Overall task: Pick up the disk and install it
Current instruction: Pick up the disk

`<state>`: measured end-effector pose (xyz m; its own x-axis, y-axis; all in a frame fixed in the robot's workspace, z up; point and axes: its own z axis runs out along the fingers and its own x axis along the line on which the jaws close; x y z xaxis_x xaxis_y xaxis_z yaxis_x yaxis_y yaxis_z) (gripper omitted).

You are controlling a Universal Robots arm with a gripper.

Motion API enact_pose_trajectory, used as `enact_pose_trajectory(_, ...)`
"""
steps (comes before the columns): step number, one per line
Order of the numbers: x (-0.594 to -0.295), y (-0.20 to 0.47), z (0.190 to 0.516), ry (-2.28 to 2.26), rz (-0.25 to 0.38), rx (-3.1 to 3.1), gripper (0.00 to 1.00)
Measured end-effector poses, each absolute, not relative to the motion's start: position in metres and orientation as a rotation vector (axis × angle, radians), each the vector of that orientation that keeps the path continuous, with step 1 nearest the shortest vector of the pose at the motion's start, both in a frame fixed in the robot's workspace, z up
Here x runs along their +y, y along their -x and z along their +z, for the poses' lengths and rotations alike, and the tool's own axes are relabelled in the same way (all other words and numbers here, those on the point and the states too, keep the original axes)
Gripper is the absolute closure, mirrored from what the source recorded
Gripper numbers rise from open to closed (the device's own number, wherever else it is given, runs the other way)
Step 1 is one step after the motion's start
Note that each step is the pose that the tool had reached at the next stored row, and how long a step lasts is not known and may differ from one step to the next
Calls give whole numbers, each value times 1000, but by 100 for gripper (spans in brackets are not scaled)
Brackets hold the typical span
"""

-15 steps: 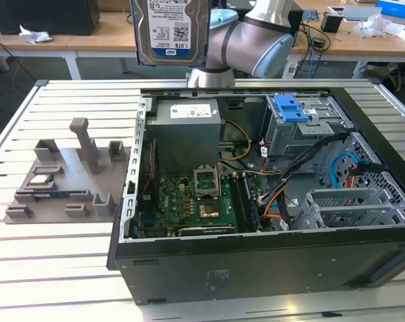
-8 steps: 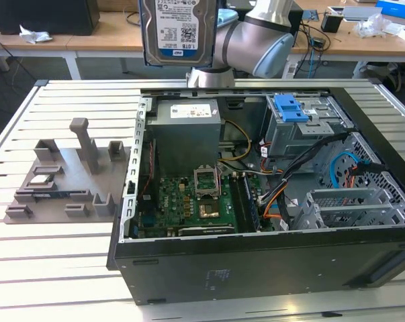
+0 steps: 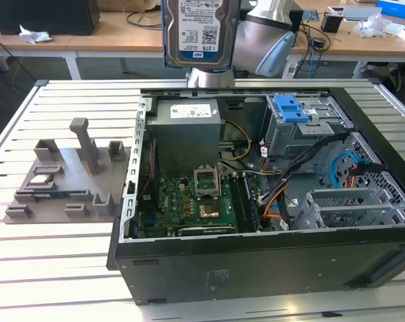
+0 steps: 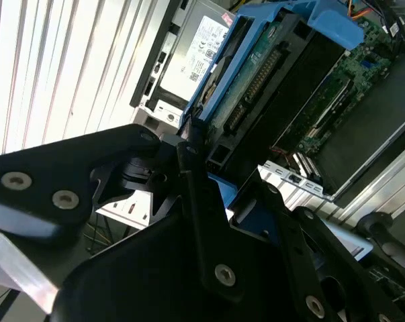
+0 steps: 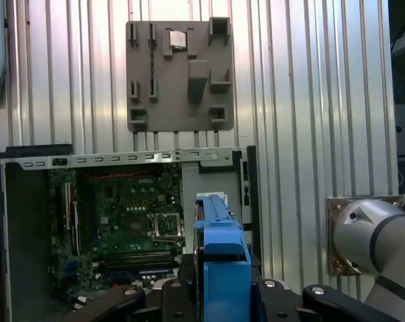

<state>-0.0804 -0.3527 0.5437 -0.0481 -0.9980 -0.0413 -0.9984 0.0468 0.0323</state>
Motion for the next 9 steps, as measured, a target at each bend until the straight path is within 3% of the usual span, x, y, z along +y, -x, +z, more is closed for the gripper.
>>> enact_pose_trajectory(9, -353, 60, 541, 2162, 82, 2268, 63)
